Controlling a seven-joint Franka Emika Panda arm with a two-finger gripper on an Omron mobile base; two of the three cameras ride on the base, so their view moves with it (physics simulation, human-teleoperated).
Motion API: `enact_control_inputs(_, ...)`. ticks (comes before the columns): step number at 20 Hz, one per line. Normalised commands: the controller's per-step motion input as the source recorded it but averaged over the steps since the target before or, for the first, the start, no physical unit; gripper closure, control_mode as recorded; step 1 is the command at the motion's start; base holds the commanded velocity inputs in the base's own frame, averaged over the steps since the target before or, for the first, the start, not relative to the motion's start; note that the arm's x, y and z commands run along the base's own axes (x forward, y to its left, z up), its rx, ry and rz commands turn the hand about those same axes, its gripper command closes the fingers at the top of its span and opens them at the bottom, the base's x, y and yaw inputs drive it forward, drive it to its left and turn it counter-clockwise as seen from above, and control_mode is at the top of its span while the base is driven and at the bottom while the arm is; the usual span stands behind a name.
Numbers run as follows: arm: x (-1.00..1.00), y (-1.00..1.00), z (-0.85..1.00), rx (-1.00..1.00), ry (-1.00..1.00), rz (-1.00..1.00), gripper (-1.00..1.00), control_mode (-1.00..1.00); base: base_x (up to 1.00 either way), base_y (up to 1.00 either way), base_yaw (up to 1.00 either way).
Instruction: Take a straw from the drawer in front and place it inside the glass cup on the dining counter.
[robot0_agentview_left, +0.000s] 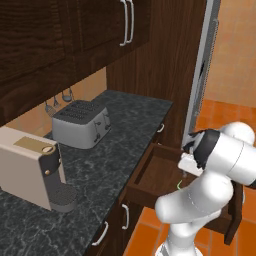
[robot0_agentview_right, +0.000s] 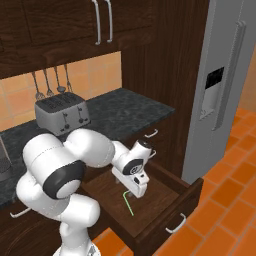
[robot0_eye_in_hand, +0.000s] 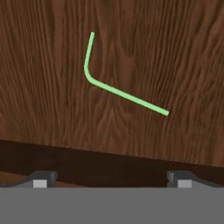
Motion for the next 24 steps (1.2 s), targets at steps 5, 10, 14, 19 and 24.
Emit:
enact_control_inputs(5,0.3,0.0,-0.16,0.0,0.1,-0.09,-1.0,-1.0,0.0,0.0,0.0)
enact_control_inputs(10,0.17,0.01,-0.24,-0.08,0.04,-0.08,-1.0,-1.0,0.0,0.0,0.0)
enact_control_inputs(14,0.15,0.01,-0.25,-0.09,0.02,-0.08,-1.0,-1.0,0.0,0.0,0.0)
enact_control_inputs(19,0.15,0.01,-0.28,-0.04,0.03,-0.05,-1.0,-1.0,0.0,0.0,0.0)
enact_control_inputs(24,0.2,0.01,-0.24,0.0,0.03,-0.01,-1.0,-1.0,0.0,0.0,0.0)
